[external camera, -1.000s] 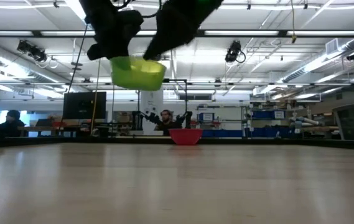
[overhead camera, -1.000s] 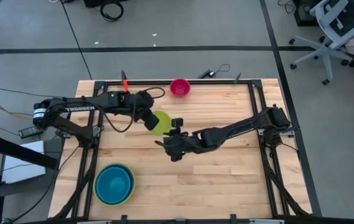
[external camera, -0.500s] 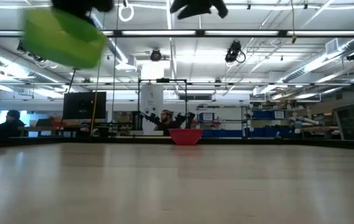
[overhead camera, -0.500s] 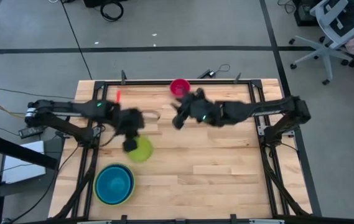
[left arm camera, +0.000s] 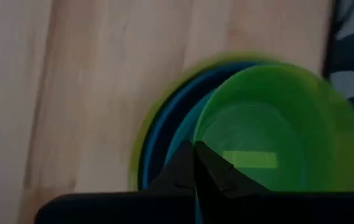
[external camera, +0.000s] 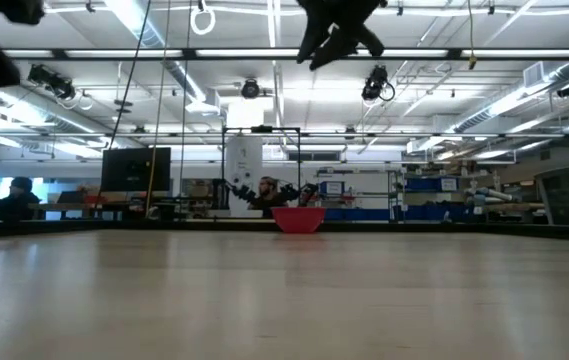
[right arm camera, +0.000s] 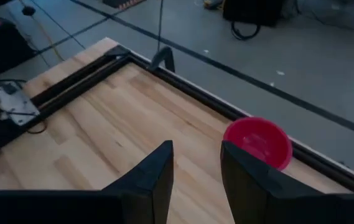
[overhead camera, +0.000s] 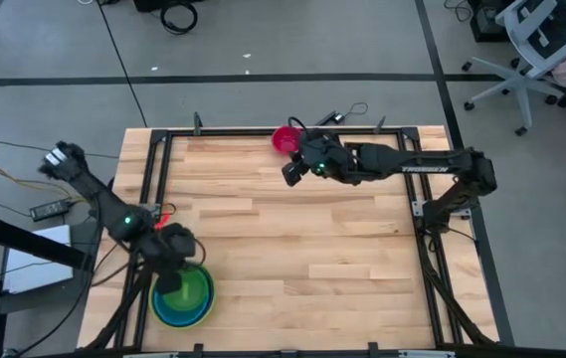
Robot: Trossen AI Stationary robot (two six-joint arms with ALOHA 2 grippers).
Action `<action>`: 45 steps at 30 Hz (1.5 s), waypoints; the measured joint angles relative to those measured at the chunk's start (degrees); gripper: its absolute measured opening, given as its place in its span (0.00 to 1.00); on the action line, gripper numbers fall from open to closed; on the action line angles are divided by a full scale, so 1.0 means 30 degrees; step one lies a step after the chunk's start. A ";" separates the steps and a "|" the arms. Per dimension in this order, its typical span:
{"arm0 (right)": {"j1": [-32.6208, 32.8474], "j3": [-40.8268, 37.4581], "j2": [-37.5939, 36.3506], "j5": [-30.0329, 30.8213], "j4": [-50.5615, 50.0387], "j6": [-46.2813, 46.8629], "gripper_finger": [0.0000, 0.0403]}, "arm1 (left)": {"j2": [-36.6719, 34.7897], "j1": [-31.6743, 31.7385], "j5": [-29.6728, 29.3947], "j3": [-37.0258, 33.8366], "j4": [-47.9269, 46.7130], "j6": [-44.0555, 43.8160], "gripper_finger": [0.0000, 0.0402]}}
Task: Nest bowls inside each other
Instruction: Stack the green bowl on top of the blue bowl, then stack the red bowl on top of the green bowl
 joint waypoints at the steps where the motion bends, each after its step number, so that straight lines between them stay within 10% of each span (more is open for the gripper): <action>1: -0.0163 0.0000 0.0233 -0.0024 0.0060 0.0104 0.34 | 0.0063 -0.0369 -0.0185 -0.0324 0.0013 -0.0719 0.00; 18: -0.6036 -0.0015 0.5723 -0.5304 0.0144 0.3387 0.51 | 0.0377 -0.2017 0.0553 -0.0571 -0.0095 -0.3812 0.54; 32: -0.8933 -0.0015 0.9336 -0.8667 0.1577 0.5534 0.50 | 0.0315 -0.1911 -0.2185 0.3006 -0.5309 -0.5579 0.59; 45: -0.7966 -0.0012 0.8976 -0.8563 0.1833 0.4280 0.04 | 0.0322 0.0007 -0.4250 0.3534 -0.7263 -0.7817 0.54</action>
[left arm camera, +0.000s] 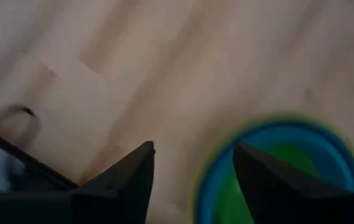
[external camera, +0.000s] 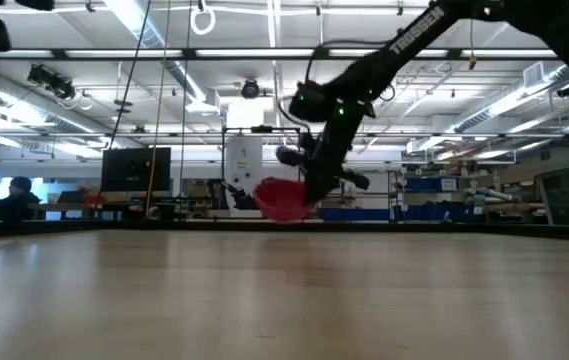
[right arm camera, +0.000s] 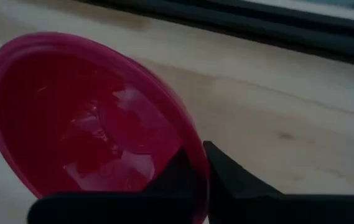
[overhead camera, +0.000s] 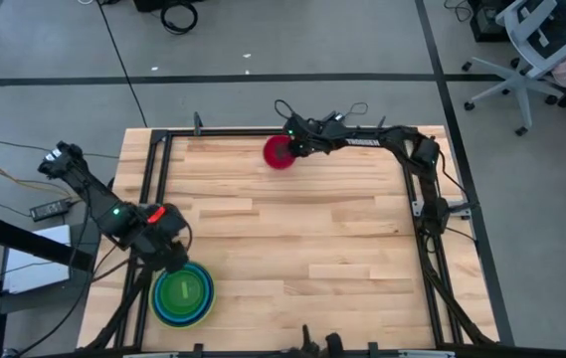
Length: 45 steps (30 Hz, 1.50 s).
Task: Nest bowls inside each other
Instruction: Stack the red bowl on top of the green bowl
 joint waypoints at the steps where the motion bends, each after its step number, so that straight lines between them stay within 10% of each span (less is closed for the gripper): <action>1: 0.0354 0.0002 -0.0300 0.0215 0.0064 -0.0121 0.05 | 0.0000 0.0285 -0.0876 0.0000 -0.0277 -0.0004 0.52; 8: 0.4146 0.0004 -0.2397 0.2515 0.0307 -0.0710 0.05 | 0.0000 0.3596 -0.6904 0.0000 -0.0357 0.0279 0.41; 14: 0.7319 0.0004 -0.2800 0.6339 0.3119 -0.1216 0.05 | 0.0000 0.7099 -1.0251 -0.0007 0.4638 0.6108 0.40; 22: 0.9007 0.0004 -0.2785 0.9303 0.4696 -0.2508 0.07 | 0.0087 1.0397 -1.0294 -0.0007 1.0607 1.4388 0.54; 32: 0.9411 0.0004 -0.2763 0.9115 0.5907 -0.2728 0.08 | 0.0782 1.2877 -0.5915 -0.0029 1.2671 1.8557 0.60; 45: 0.9193 0.0051 -0.3286 0.5439 0.5610 -0.2318 0.22 | 0.1830 1.3666 -0.5896 -0.0015 1.1077 1.7202 0.04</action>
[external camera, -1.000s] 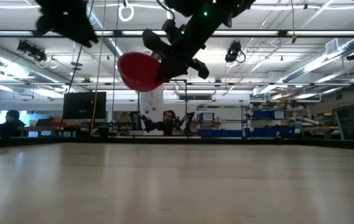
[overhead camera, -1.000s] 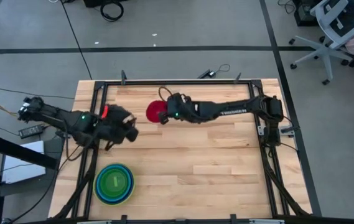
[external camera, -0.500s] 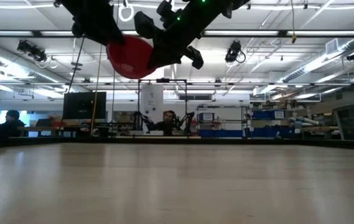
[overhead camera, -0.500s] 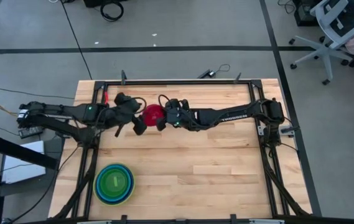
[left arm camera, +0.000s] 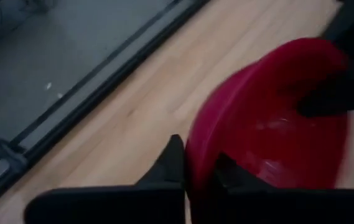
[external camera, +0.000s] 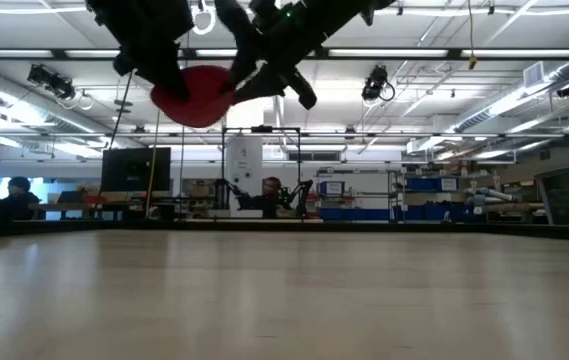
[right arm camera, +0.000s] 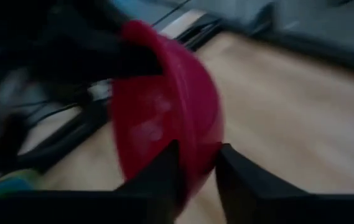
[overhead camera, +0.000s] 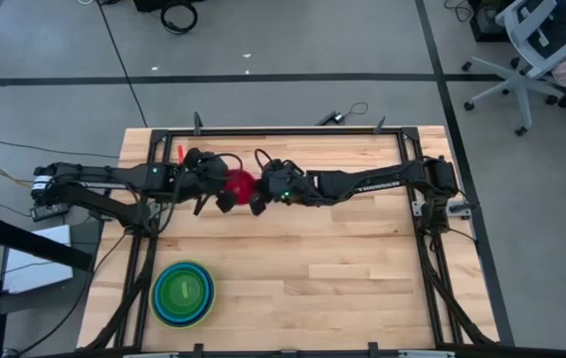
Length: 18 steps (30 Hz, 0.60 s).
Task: Nest bowls inside each other
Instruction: Stack the red bowl on top of the green bowl
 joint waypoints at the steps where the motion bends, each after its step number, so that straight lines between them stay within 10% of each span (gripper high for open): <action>1: -0.0053 0.0019 -0.0093 -0.0909 0.0014 0.0167 0.26 | -0.0120 0.0079 0.0448 -0.0007 -0.0569 -0.0068 0.03; 7: -0.0459 -0.0058 -0.1846 -0.5013 -0.0068 0.0042 0.52 | -0.0506 0.0328 0.6532 -0.0063 -0.5862 0.0172 0.03; 13: -0.0422 -0.0032 -0.4781 -0.4131 -0.2698 -0.0677 0.60 | -0.1215 -0.1905 1.5021 -0.0052 -0.9339 0.2056 0.03; 18: -0.0712 -0.0032 -0.6738 -0.1375 -0.6206 -0.1267 0.59 | -0.1133 -0.6735 1.5487 -0.0197 -0.8302 -0.1476 0.03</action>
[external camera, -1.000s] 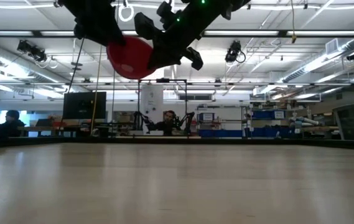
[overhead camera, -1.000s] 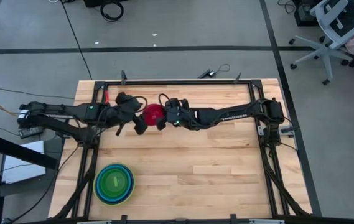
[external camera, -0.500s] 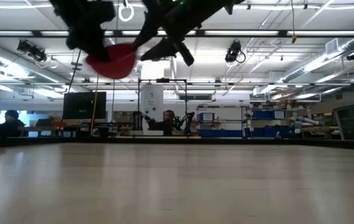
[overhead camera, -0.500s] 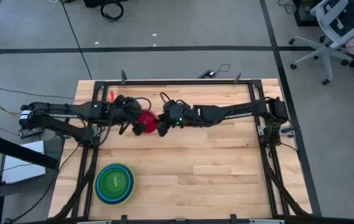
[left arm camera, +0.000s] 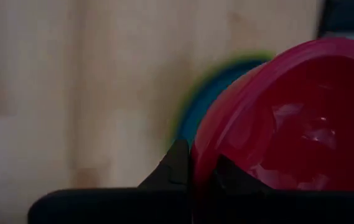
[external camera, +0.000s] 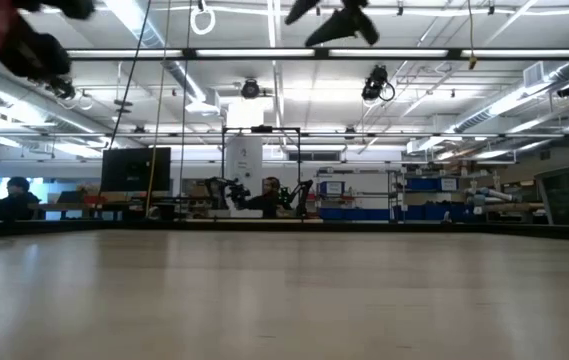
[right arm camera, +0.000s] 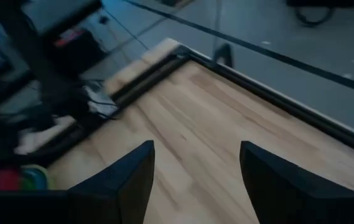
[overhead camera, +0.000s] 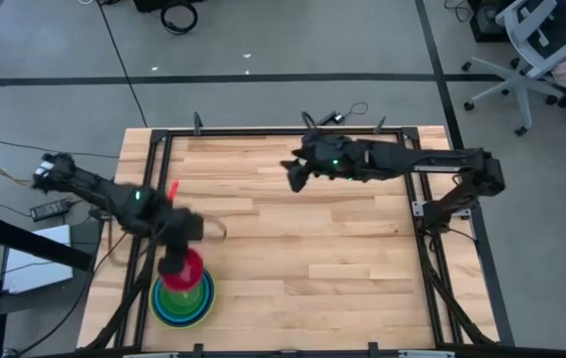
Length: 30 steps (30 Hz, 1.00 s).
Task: Nest bowls inside each other
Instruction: Stack the red bowl on top of the green bowl
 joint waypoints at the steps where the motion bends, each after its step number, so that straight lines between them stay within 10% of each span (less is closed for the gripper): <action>1: -0.0018 0.0000 -0.0298 0.0333 -0.0656 0.0015 0.59 | 0.0174 -0.1131 -0.0082 -0.0090 0.0469 -0.0364 0.03; 9: 0.0265 0.0000 -0.1231 0.1220 -0.3380 0.0588 0.59 | 0.2063 -0.6090 -0.3182 -0.0364 0.1651 -0.3825 0.07; 18: 0.0311 -0.0007 -0.1293 0.1125 -0.3698 0.0595 0.59 | 0.4031 -0.6849 -0.3452 -0.0371 0.1836 -0.4836 0.44; 24: 0.0318 -0.0007 -0.1884 0.1296 -0.5411 0.0836 0.59 | 0.3956 -0.6476 -0.1113 -0.0371 0.1817 -0.5114 0.67; 30: 0.0314 -0.0015 -0.3153 0.2617 -0.7155 0.1043 0.59 | 0.4039 -0.6343 0.2517 -0.0371 0.1962 -0.4790 0.69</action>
